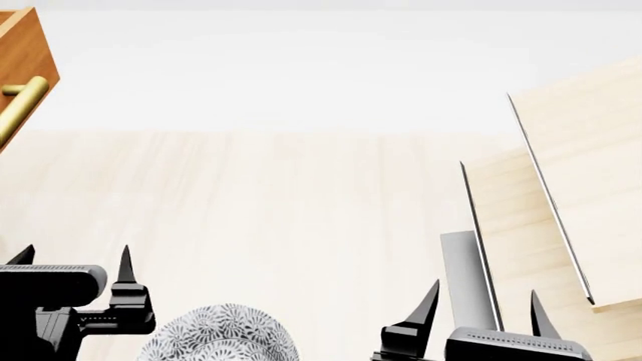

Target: Close the top drawer of the cabinet.

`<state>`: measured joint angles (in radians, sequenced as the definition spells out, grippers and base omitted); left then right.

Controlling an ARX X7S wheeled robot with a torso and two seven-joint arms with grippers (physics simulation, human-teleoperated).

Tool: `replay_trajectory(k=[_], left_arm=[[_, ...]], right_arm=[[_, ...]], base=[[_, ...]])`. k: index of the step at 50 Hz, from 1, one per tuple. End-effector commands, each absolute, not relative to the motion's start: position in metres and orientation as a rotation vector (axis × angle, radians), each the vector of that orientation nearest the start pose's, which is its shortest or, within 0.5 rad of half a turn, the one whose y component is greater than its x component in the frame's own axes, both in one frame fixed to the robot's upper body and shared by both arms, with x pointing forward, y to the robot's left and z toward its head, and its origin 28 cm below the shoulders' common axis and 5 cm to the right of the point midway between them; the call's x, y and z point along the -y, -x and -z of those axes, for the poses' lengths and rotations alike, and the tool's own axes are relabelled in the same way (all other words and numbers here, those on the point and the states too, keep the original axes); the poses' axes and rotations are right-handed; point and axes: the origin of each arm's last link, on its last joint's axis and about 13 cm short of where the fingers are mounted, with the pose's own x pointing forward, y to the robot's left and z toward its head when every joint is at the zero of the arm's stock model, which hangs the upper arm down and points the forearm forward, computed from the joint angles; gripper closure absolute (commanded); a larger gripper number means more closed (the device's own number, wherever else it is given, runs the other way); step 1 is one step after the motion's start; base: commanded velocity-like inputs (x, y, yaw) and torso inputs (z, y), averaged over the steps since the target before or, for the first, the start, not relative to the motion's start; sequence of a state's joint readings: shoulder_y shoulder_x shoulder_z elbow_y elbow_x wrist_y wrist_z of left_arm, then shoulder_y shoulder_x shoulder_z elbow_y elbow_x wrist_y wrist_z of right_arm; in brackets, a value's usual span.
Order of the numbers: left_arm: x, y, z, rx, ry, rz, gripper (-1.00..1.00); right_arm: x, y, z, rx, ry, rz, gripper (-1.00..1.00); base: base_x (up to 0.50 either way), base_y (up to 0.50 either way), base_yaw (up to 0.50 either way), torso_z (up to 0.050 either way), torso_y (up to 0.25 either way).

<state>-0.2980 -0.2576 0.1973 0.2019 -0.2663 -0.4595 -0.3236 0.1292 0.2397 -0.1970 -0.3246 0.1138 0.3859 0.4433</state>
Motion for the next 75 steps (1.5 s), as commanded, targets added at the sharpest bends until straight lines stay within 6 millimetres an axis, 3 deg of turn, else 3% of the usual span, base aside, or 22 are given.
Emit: replay_trajectory(k=[1,9,19,22,26,30,56,63,75], left_arm=[[-0.223,-0.304,-0.101,-0.027,-0.11,-0.081,-1.0],[-0.227,-0.329,-0.093,-0.025,-0.183,-0.081,-1.0],[-0.238,-0.379,-0.084,-0.069,-0.258,-0.139,-1.0],[-0.248,-0.397,-0.089,-0.103,-0.251,-0.196,-1.0],[-0.258,-0.404,-0.105,-0.128,-0.234,-0.239,-1.0],[-0.267,-0.408,-0.117,-0.143,-0.218,-0.266,-1.0],[-0.309,-0.403,-0.13,-0.218,-0.113,-0.437,-1.0],[-0.322,-0.404,-0.143,-0.213,-0.077,-0.473,-1.0],[-0.361,-0.396,-0.175,-0.275,0.204,-0.47,-1.0]], right_arm=[[0.105,-0.23,-0.078,0.058,0.144,0.222,-1.0],[0.105,-0.232,-0.076,0.051,0.143,0.224,-1.0],[0.104,-0.234,-0.073,0.041,0.147,0.224,-1.0],[0.103,-0.234,-0.072,0.04,0.146,0.221,-1.0],[0.103,-0.234,-0.072,0.038,0.147,0.219,-1.0],[0.103,-0.234,-0.072,0.038,0.146,0.219,-1.0],[0.104,-0.236,-0.072,0.031,0.149,0.218,-1.0],[0.103,-0.238,-0.072,0.029,0.151,0.218,-1.0],[0.103,-0.24,-0.071,0.026,0.153,0.221,-1.0]], base=[[0.0,0.0,0.0,0.0,0.0],[0.0,0.0,0.0,0.0,0.0],[0.0,0.0,0.0,0.0,0.0],[0.0,0.0,0.0,0.0,0.0],[0.0,0.0,0.0,0.0,0.0],[0.0,0.0,0.0,0.0,0.0],[0.0,0.0,0.0,0.0,0.0],[0.0,0.0,0.0,0.0,0.001],[0.0,0.0,0.0,0.0,0.0]])
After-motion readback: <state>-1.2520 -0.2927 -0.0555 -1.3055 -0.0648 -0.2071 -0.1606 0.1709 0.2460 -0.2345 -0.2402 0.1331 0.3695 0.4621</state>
